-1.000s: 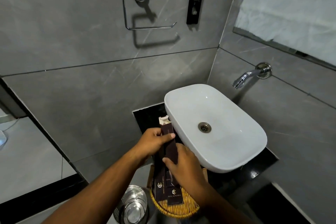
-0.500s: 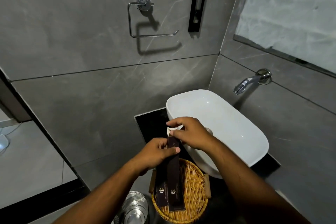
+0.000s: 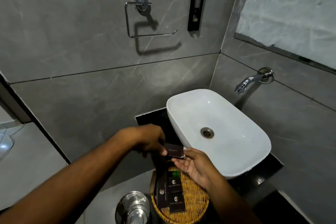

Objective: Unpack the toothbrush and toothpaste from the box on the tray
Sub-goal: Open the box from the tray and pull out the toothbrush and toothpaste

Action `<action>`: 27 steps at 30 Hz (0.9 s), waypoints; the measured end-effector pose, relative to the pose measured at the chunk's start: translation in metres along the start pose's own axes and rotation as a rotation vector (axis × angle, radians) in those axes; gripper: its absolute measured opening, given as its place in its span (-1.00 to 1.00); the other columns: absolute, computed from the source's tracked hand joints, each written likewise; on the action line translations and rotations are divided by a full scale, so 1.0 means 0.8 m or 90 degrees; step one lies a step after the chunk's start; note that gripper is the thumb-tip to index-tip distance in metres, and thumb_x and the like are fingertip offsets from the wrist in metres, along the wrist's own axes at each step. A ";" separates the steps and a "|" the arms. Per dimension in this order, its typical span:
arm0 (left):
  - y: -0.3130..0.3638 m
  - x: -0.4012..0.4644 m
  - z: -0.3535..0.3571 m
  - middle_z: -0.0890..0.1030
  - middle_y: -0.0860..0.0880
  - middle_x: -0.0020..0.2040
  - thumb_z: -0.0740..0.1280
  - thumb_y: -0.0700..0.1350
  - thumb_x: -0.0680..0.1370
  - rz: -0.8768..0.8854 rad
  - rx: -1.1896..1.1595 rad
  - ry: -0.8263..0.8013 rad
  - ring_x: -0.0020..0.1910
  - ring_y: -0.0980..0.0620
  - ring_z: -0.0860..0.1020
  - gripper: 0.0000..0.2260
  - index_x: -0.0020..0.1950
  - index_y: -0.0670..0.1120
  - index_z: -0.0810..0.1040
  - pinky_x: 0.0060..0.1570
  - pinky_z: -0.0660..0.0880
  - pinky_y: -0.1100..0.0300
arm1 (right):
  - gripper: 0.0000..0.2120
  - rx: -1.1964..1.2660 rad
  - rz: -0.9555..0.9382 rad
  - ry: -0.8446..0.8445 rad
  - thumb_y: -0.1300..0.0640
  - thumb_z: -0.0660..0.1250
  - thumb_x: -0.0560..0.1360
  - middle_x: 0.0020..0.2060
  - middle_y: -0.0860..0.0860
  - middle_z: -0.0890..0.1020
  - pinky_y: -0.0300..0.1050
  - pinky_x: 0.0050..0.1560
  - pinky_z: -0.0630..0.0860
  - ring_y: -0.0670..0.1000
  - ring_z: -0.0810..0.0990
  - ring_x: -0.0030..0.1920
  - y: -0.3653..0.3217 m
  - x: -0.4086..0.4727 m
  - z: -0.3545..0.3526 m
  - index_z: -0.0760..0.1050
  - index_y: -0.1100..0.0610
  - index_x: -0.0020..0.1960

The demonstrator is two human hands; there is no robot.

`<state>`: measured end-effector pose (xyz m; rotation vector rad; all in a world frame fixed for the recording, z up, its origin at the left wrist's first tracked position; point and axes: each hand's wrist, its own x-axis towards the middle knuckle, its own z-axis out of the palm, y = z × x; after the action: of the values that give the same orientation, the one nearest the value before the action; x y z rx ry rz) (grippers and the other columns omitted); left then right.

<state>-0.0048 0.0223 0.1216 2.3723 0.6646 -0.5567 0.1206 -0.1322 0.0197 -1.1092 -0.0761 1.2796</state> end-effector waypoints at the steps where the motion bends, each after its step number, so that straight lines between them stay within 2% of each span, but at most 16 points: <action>1: 0.015 -0.004 -0.012 0.61 -0.04 -0.25 0.41 -0.01 0.50 -0.012 0.059 -0.036 -0.45 -0.01 0.59 -0.77 0.09 -0.08 0.63 -0.50 0.52 0.20 | -0.85 0.027 0.010 -0.014 0.32 0.17 0.59 -0.15 0.34 0.70 -0.06 -0.33 0.67 0.22 0.72 -0.17 0.009 0.000 0.001 0.44 0.37 0.10; 3: 0.045 -0.009 -0.025 0.62 -0.07 -0.21 0.40 -0.02 0.51 -0.017 0.200 -0.062 -0.54 0.06 0.51 -0.70 0.19 -0.11 0.61 -0.59 0.45 0.28 | -0.82 0.070 0.012 -0.037 0.30 0.16 0.59 -0.14 0.31 0.71 -0.06 -0.33 0.67 0.19 0.72 -0.19 0.020 0.002 0.005 0.44 0.37 0.11; 6: 0.087 -0.013 -0.022 0.49 0.04 -0.42 0.40 0.03 0.50 -0.004 0.447 -0.056 -0.66 0.15 0.38 -0.74 0.05 -0.13 0.64 -0.68 0.31 0.30 | -0.82 0.111 0.015 -0.051 0.24 0.20 0.57 -0.14 0.26 0.70 -0.01 -0.30 0.67 0.18 0.70 -0.19 0.025 0.001 0.017 0.52 0.30 0.06; 8: 0.104 -0.011 -0.017 0.50 0.01 -0.41 0.38 -0.01 0.52 -0.001 0.485 -0.087 -0.76 0.14 0.40 -0.76 0.04 -0.16 0.63 -0.77 0.24 0.34 | -0.79 0.147 0.032 -0.045 0.22 0.20 0.57 -0.19 0.26 0.71 0.04 -0.27 0.68 0.19 0.70 -0.23 0.028 -0.001 0.024 0.56 0.31 0.02; 10: 0.107 -0.010 -0.021 0.65 -0.14 -0.21 0.36 -0.06 0.54 -0.017 0.449 -0.117 -0.75 0.21 0.42 -0.75 0.08 -0.23 0.62 -0.77 0.24 0.42 | -0.74 0.152 0.049 -0.040 0.16 0.17 0.59 -0.24 0.24 0.71 0.00 -0.29 0.66 0.15 0.69 -0.26 0.030 -0.003 0.027 0.56 0.30 0.05; 11: 0.105 -0.009 -0.024 0.66 -0.18 -0.15 0.36 -0.07 0.54 -0.028 0.427 -0.120 -0.68 0.17 0.48 -0.74 0.09 -0.24 0.62 -0.69 0.35 0.41 | -0.72 0.140 0.053 -0.041 0.13 0.15 0.60 -0.24 0.22 0.72 -0.05 -0.32 0.65 0.12 0.69 -0.27 0.031 -0.004 0.027 0.55 0.28 0.06; 13: 0.095 -0.007 -0.032 0.60 -0.12 -0.27 0.36 -0.06 0.53 -0.048 0.386 -0.122 -0.50 -0.03 0.56 -0.73 0.12 -0.21 0.62 -0.54 0.47 0.26 | -0.73 0.108 0.051 -0.037 0.09 0.16 0.61 -0.27 0.18 0.71 -0.15 -0.42 0.60 0.07 0.68 -0.31 0.028 -0.004 0.022 0.55 0.25 0.03; 15: 0.079 -0.005 -0.039 0.51 -0.03 -0.36 0.36 -0.05 0.53 -0.058 0.346 -0.118 -0.51 -0.03 0.53 -0.75 0.12 -0.18 0.61 -0.61 0.44 0.27 | -0.76 0.093 0.044 -0.026 0.08 0.22 0.59 -0.35 0.18 0.67 -0.20 -0.47 0.58 0.05 0.64 -0.38 0.022 -0.003 0.015 0.53 0.26 -0.04; 17: 0.061 -0.002 -0.044 0.53 -0.02 -0.35 0.35 -0.04 0.53 -0.058 0.305 -0.106 -0.52 0.00 0.54 -0.77 0.11 -0.13 0.61 -0.63 0.41 0.31 | -0.80 0.082 0.021 -0.014 0.11 0.31 0.55 -0.37 0.17 0.64 -0.21 -0.47 0.58 0.05 0.63 -0.40 0.017 -0.001 0.007 0.52 0.28 -0.04; 19: 0.040 0.000 -0.043 0.58 -0.05 -0.28 0.36 -0.03 0.51 -0.040 0.231 -0.074 -0.46 -0.04 0.59 -0.79 0.10 -0.06 0.62 -0.50 0.48 0.23 | -0.81 0.068 -0.008 -0.010 0.16 0.37 0.51 -0.36 0.16 0.64 -0.21 -0.47 0.57 0.04 0.63 -0.40 0.014 0.000 0.001 0.52 0.30 0.00; 21: 0.015 -0.002 -0.035 0.64 -0.05 -0.15 0.39 -0.01 0.48 -0.001 0.168 -0.008 -0.28 -0.11 0.67 -0.79 0.09 -0.02 0.63 -0.30 0.55 0.15 | -0.77 0.051 -0.026 -0.013 0.18 0.41 0.48 -0.34 0.14 0.64 -0.22 -0.47 0.56 0.01 0.60 -0.40 0.010 0.001 -0.006 0.53 0.31 0.04; 23: -0.011 -0.006 -0.021 0.65 0.01 -0.06 0.40 0.02 0.46 0.028 0.159 0.066 -0.10 -0.03 0.64 -0.76 0.10 -0.01 0.63 -0.11 0.52 0.16 | -0.73 0.031 -0.037 -0.009 0.20 0.43 0.46 -0.31 0.13 0.65 -0.23 -0.47 0.55 -0.02 0.58 -0.40 0.005 0.002 -0.010 0.52 0.33 0.08; 25: -0.035 -0.012 -0.003 0.62 0.04 -0.06 0.42 0.00 0.46 0.030 0.087 0.103 -0.06 0.03 0.59 -0.78 0.07 -0.02 0.61 -0.05 0.49 0.16 | -0.74 0.011 -0.043 0.004 0.23 0.42 0.46 -0.30 0.14 0.66 -0.24 -0.48 0.55 -0.02 0.58 -0.42 0.000 0.003 -0.011 0.53 0.35 0.08; 27: -0.055 -0.017 0.016 0.66 -0.02 -0.06 0.45 -0.04 0.44 0.023 -0.026 0.116 -0.06 0.01 0.61 -0.80 0.02 -0.05 0.61 -0.01 0.53 0.12 | -0.82 -0.014 -0.042 0.010 0.28 0.41 0.46 -0.27 0.18 0.67 -0.24 -0.46 0.58 0.00 0.61 -0.42 -0.002 0.005 -0.009 0.56 0.36 0.02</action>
<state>-0.0439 0.0399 0.0999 2.4106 0.7037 -0.3108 0.1273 -0.1328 0.0147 -1.1264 -0.1151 1.2133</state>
